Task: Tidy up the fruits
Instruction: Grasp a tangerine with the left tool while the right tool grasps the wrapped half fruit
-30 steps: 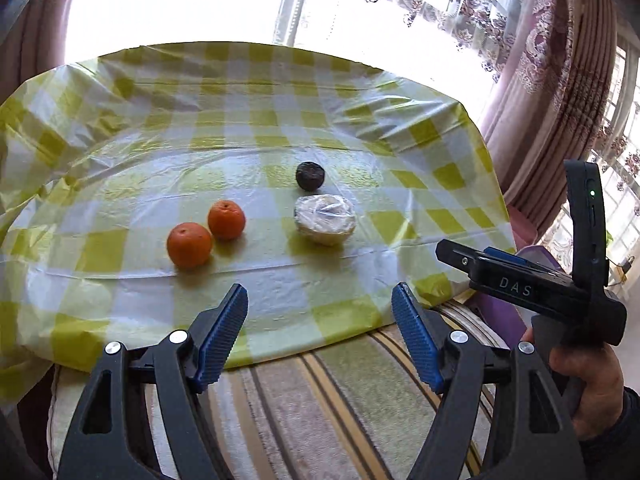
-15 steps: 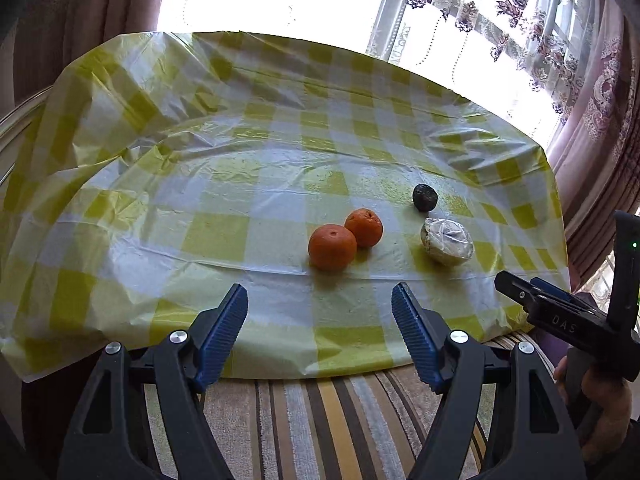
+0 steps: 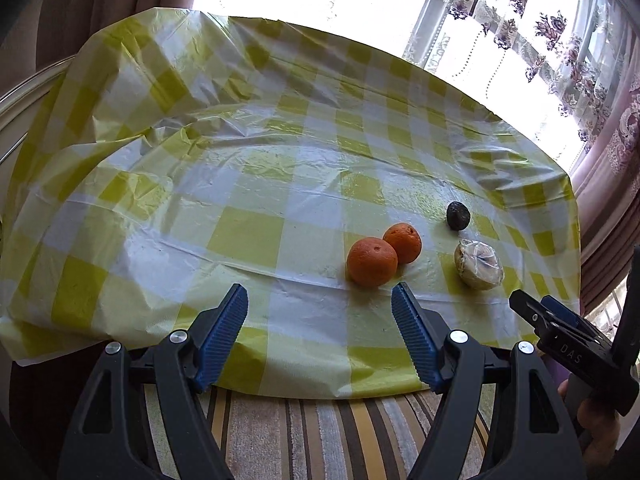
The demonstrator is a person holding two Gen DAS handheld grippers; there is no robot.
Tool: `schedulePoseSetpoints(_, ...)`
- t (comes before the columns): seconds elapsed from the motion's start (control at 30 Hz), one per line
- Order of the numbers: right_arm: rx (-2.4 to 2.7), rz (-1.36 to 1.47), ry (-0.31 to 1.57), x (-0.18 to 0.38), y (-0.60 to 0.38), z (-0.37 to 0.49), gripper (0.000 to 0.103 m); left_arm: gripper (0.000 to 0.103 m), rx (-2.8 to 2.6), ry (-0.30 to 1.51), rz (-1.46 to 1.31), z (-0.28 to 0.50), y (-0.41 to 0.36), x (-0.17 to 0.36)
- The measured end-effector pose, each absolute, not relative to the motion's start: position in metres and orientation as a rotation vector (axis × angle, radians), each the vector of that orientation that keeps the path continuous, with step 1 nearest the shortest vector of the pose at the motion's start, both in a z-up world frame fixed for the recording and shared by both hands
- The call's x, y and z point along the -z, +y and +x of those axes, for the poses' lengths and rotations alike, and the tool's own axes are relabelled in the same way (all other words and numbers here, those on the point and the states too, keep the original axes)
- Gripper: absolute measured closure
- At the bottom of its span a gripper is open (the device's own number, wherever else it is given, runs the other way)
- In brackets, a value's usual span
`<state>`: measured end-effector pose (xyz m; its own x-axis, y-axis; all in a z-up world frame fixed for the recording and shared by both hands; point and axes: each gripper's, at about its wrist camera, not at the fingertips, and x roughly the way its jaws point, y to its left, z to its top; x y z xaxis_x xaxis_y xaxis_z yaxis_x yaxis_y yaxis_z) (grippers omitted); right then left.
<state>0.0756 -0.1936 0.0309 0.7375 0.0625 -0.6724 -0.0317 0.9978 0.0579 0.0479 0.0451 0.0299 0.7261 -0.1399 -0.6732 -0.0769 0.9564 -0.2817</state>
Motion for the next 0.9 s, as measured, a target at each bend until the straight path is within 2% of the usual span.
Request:
schedulePoseSetpoints(0.5, -0.062, 0.001, 0.76, -0.023, -0.17, 0.117, 0.015, 0.036, 0.117, 0.833, -0.263, 0.106, 0.012, -0.017)
schedulePoseSetpoints(0.6, -0.06, -0.02, 0.766, -0.019, -0.163, 0.127, 0.015, 0.039, 0.118, 0.853, -0.259, 0.115, 0.009, -0.013)
schedulePoseSetpoints(0.7, -0.065, -0.041, 0.781, -0.016, -0.155, 0.137, 0.018, 0.04, 0.116, 0.867, -0.252, 0.121, 0.007, -0.009)
schedulePoseSetpoints(0.77, -0.061, -0.052, 0.789, -0.013, -0.152, 0.141, 0.021, 0.044, 0.115, 0.875, -0.247, 0.123, 0.005, -0.007)
schedulePoseSetpoints(0.9, -0.055, -0.061, 0.808, -0.008, -0.149, 0.15, 0.032, 0.047, 0.112, 0.886, -0.241, 0.127, 0.004, -0.004)
